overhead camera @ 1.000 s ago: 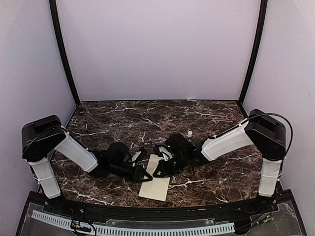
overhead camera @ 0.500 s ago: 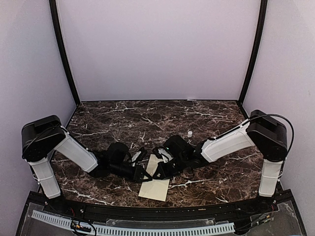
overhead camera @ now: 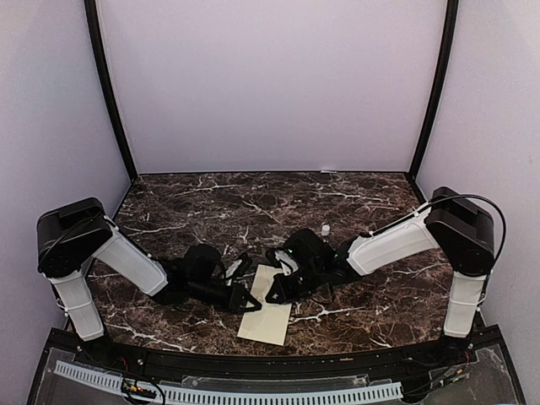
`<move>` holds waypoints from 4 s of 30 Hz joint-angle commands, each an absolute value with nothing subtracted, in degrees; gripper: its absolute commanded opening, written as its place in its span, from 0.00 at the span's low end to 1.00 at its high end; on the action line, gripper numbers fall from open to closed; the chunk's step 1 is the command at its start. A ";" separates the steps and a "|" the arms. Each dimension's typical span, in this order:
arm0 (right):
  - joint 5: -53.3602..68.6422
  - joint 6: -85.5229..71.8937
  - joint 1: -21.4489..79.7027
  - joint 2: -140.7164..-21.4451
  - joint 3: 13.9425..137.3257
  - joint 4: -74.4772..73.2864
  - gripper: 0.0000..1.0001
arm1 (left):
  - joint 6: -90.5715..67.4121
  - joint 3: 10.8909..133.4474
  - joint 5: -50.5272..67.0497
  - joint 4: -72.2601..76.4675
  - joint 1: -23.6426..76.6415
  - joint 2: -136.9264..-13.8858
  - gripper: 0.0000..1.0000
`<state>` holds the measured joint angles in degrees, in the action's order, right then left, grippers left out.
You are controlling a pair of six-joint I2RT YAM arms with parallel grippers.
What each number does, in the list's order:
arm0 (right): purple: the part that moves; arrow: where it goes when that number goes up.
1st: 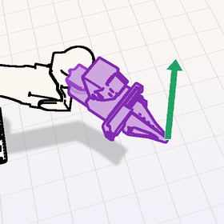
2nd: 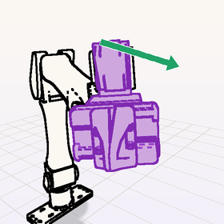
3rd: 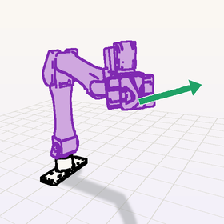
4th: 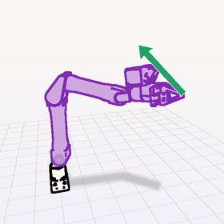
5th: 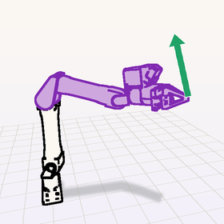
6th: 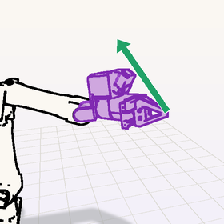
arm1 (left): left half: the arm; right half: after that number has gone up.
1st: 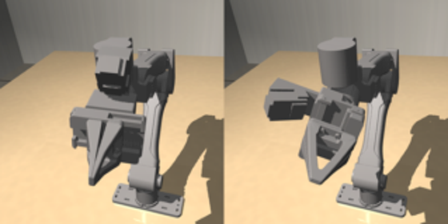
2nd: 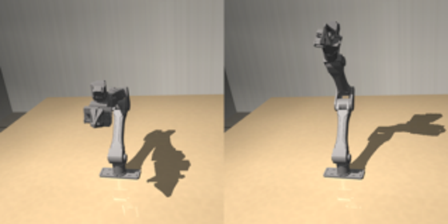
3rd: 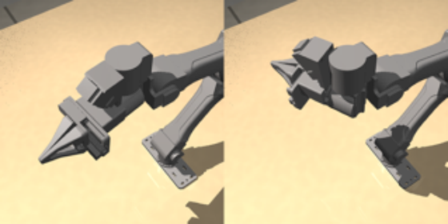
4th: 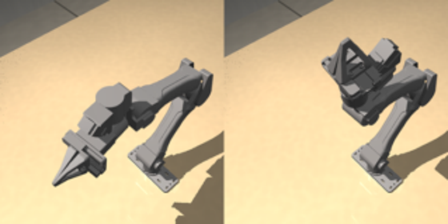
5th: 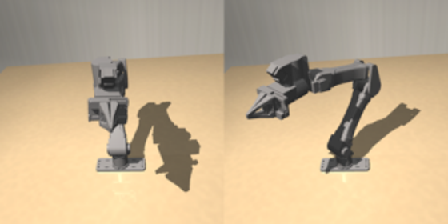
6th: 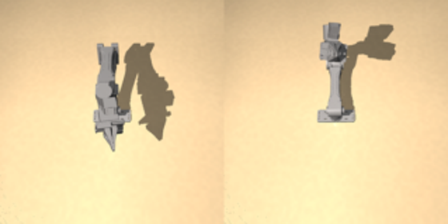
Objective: Place the letter into the envelope and seal it
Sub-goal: Pick up the solid glue from the center of the board, then screw the solid glue.
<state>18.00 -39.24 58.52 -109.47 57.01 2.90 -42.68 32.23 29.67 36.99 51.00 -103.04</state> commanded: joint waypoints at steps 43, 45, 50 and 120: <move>0.61 -18.81 42.08 -93.10 56.31 -20.45 0.53 | -12.72 50.75 23.67 -0.88 15.64 -65.39 0.86; 0.97 -17.58 42.10 -95.43 57.74 -20.73 0.51 | -13.80 49.50 25.23 -0.22 13.93 -64.59 0.87; 1.14 -15.70 42.10 -100.17 60.85 -21.05 0.47 | -12.75 49.42 24.00 -1.83 13.45 -64.64 0.87; 38.21 -33.85 57.74 -74.40 51.39 38.75 0.02 | -31.31 50.74 33.67 40.83 57.13 -71.01 0.76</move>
<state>37.19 -33.32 57.08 -75.48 49.95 34.85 -32.58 49.34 33.87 39.22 56.53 -71.37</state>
